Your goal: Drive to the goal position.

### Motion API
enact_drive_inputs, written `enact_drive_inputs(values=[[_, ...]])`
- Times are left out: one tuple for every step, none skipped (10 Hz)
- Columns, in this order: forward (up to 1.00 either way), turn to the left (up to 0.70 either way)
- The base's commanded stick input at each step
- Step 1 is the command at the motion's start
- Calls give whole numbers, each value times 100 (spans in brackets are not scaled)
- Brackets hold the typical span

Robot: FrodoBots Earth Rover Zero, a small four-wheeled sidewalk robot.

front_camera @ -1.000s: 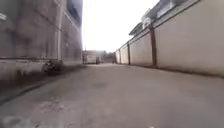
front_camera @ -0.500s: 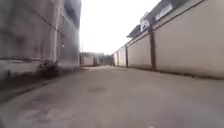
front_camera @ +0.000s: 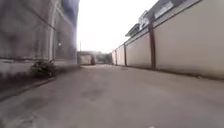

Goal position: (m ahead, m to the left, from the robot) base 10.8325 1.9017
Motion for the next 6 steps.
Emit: enact_drive_inputs(values=[[50,0],[50,0],[50,0],[50,35],[50,50],[50,44]])
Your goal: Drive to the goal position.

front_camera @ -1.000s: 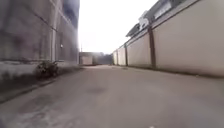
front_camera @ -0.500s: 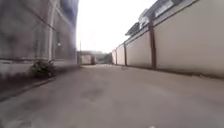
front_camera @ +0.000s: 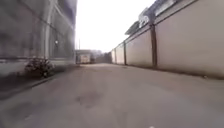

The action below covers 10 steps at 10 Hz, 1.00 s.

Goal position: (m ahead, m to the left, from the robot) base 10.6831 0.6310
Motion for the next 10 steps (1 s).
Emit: enact_drive_inputs(values=[[50,15],[50,0],[50,0],[50,0],[50,0],[50,0],[50,0],[50,0],[50,0],[50,0]])
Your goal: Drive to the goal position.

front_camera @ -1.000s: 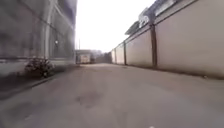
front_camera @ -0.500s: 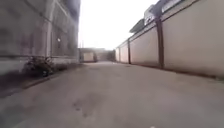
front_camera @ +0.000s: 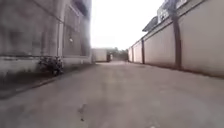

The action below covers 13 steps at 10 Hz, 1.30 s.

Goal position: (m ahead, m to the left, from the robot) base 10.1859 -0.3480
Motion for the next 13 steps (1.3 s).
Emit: enact_drive_inputs(values=[[50,0],[50,0],[50,0],[50,0],[50,0],[50,0],[50,0],[50,0],[50,0],[50,0],[50,0],[50,0],[50,0]])
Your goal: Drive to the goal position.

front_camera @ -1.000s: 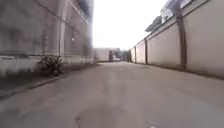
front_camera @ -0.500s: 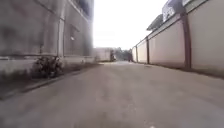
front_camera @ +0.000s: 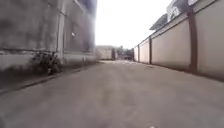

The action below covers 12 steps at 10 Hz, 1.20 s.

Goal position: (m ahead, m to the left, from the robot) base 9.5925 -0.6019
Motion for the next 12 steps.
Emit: enact_drive_inputs(values=[[50,0],[50,0],[50,0],[50,0],[50,0],[50,0],[50,0],[50,0],[50,0],[50,0],[50,0],[50,0]])
